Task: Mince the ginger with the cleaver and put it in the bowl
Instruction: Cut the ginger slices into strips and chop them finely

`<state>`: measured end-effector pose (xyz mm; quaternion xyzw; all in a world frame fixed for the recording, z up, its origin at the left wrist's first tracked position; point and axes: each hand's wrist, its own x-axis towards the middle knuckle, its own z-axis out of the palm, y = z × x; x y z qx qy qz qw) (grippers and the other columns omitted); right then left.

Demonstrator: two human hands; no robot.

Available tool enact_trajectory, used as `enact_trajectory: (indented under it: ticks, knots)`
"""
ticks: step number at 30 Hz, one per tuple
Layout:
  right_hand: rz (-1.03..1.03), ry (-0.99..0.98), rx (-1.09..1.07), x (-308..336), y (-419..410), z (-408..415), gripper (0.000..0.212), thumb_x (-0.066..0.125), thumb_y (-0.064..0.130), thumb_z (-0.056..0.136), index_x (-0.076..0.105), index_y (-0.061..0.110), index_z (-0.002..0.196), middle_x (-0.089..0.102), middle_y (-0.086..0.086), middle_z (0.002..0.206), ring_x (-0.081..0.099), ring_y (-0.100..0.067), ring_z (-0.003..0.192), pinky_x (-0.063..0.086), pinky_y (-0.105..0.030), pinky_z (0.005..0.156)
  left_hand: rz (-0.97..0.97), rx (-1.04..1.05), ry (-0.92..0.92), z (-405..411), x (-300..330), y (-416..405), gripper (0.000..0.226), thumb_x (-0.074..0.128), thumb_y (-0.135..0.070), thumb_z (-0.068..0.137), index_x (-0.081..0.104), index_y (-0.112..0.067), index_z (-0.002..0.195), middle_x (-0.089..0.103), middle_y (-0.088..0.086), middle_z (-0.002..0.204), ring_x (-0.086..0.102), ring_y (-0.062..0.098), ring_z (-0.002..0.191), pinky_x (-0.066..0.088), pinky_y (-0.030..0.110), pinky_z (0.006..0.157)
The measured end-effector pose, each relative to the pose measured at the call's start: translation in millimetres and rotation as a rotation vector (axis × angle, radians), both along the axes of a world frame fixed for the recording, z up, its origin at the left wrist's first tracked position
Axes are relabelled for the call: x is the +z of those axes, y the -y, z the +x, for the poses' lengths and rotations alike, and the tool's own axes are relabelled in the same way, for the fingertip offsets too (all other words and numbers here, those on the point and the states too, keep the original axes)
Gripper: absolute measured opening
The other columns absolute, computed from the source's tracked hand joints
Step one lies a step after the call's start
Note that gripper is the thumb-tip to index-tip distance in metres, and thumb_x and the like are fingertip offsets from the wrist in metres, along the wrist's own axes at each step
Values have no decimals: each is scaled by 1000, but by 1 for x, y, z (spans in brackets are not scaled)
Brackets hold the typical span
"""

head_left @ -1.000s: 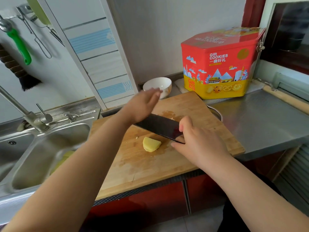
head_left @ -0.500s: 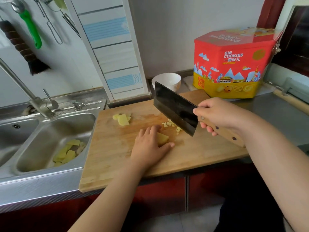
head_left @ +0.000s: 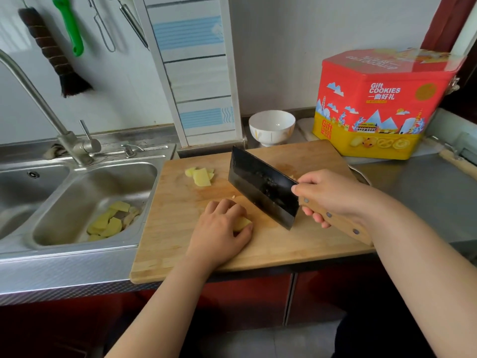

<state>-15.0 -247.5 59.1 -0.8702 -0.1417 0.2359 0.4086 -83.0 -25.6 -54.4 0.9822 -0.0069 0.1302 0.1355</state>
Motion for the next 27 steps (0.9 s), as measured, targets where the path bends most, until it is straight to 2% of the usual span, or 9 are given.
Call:
enact_trajectory:
  ticks: [7,12,16,21,24,27]
  knots:
    - [42,-79,19,-12,-11,-6,15,49,30,100,59,22,109,60,-4,66,52,-14,49,47,-27,48,-48,76,38,-12,-3,-11,34,51,-55,86,56,-32,109,49,-10,121,43,15,111,40,29,92]
    - [42,-80,-92,-11,5,3,16,49,31,101,60,20,106,60,-5,67,52,-16,51,48,-28,49,-164,107,27,-19,2,-17,57,62,-59,79,44,-34,126,37,-8,133,45,16,120,42,36,99]
    - [33,-18,-168,-8,14,9,22,48,31,101,60,18,114,60,-6,67,53,-17,51,49,-29,50,-257,133,-7,-20,5,-15,60,71,-50,76,41,-38,127,35,-9,133,51,18,112,46,37,96]
    - [-13,15,-57,-1,6,-1,20,48,32,101,65,21,103,61,-3,66,53,-15,51,48,-27,50,-331,163,-14,-14,7,-5,57,75,-42,76,44,-39,124,39,-9,129,52,17,108,48,36,93]
    - [-55,42,18,0,-5,-6,21,48,31,101,64,18,103,61,-4,68,54,-14,53,47,-26,48,-359,166,1,-2,8,5,56,75,-42,77,46,-35,125,41,-7,130,47,16,116,43,29,95]
    - [-77,63,30,2,-10,-8,21,48,29,101,63,15,102,60,-5,69,53,-14,53,47,-26,48,-317,149,42,9,8,20,55,74,-40,78,46,-29,124,41,-3,130,47,19,118,41,27,94]
